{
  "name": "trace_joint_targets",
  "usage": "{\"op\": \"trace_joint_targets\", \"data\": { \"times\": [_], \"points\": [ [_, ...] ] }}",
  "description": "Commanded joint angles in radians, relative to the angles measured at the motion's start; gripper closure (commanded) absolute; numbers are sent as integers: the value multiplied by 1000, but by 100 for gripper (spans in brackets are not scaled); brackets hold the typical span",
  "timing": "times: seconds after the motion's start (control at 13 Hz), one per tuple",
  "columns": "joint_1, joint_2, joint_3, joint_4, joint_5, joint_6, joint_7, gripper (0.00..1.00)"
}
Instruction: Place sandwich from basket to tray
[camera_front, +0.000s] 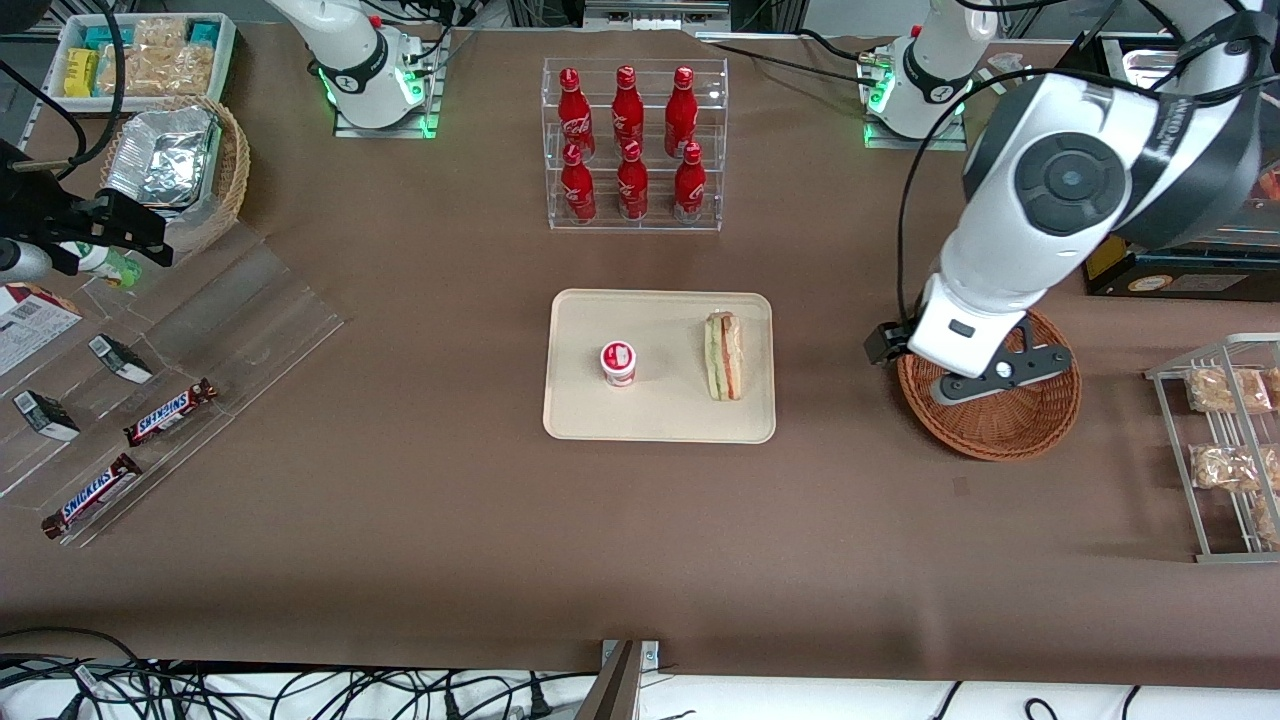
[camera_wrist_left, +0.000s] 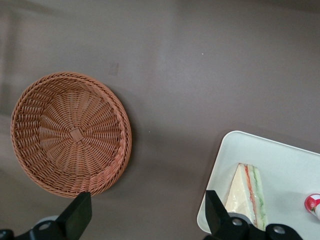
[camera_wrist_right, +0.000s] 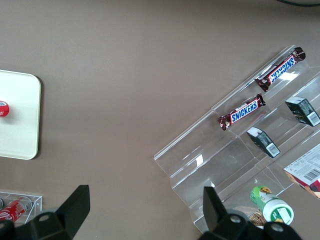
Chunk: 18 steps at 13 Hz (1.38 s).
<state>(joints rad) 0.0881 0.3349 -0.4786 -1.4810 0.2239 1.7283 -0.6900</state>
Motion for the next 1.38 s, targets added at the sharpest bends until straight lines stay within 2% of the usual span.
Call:
{"op": "trace_joint_targets", "data": {
  "times": [0.0,0.23,0.69,0.85,1.31],
  "points": [
    [4,-72,56,-16,-76,-26,117,0],
    [2,-149,170,-25,-171,-97,326,0],
    [-10,-218,299,-42,-227,-154,545,0],
    [-10,-227,331,-45,-273,-162,625,0],
    [-13,-254,357,-59,-259,-199,701,0]
  ]
}}
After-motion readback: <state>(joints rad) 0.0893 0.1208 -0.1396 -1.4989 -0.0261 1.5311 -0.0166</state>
